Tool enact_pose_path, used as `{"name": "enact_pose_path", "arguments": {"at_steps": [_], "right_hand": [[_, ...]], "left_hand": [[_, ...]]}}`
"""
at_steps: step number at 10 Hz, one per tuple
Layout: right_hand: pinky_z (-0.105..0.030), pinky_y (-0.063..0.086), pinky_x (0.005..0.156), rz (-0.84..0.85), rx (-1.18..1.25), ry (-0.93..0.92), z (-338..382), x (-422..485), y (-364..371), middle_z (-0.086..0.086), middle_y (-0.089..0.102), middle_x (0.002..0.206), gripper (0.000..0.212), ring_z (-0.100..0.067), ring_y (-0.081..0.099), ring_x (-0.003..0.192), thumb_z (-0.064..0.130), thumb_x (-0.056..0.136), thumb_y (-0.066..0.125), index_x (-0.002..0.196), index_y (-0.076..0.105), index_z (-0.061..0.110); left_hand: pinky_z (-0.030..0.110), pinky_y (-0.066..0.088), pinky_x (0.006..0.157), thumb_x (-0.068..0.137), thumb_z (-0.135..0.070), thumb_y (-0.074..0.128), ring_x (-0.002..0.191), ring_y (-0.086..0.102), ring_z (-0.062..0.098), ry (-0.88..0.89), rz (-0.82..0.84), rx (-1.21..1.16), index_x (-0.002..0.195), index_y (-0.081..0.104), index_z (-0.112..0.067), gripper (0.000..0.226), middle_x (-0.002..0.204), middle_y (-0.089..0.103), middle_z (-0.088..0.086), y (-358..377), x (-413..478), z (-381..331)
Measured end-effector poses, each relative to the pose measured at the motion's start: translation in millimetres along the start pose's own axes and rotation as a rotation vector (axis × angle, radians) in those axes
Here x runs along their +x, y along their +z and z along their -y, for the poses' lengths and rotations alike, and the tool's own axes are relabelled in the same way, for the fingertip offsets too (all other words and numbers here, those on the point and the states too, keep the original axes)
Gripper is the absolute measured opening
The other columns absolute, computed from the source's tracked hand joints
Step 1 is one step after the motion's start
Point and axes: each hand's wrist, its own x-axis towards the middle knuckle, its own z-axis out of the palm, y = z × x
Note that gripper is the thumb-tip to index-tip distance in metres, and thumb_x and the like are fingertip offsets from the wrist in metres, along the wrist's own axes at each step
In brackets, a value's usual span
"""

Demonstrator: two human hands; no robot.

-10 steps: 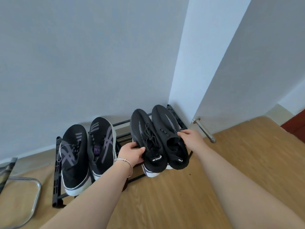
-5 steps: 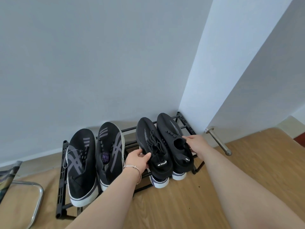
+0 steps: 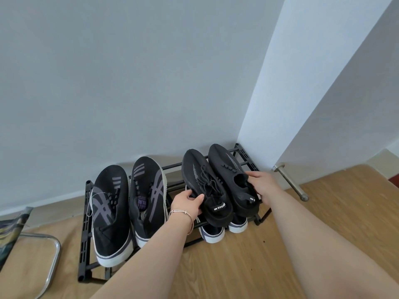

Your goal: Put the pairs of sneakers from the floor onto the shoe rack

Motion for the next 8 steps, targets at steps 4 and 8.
{"name": "enact_pose_path", "arguments": {"at_steps": [4, 8], "right_hand": [[-0.039, 0.054, 0.097, -0.124, -0.147, -0.139, -0.6, -4.6, 3.0, 0.0, 0.074, 0.119, 0.027, -0.026, 0.066, 0.113, 0.029, 0.097, 0.064, 0.12, 0.076, 0.022], [-0.042, 0.05, 0.098, -0.253, -0.557, -0.43, 53.2, -70.4, -9.4, -0.008, 0.061, 0.133, 0.052, -0.028, 0.057, 0.123, 0.042, 0.098, 0.058, 0.142, 0.053, 0.015]], "left_hand": [[0.043, 0.056, 0.098, 0.091, -0.04, 0.068, 0.104, 0.068, 0.028, 0.081, -0.089, 0.44, 0.144, 0.053, -0.013, 0.061, 0.099, 0.069, 0.002, -1.5, -2.4, -9.5], [0.043, 0.04, 0.111, 0.1, -0.046, 0.05, 0.136, 0.039, 0.033, 0.288, -0.261, 0.891, 0.153, 0.033, -0.018, 0.063, 0.149, 0.04, 0.012, -7.4, -76.4, -72.4]]}}
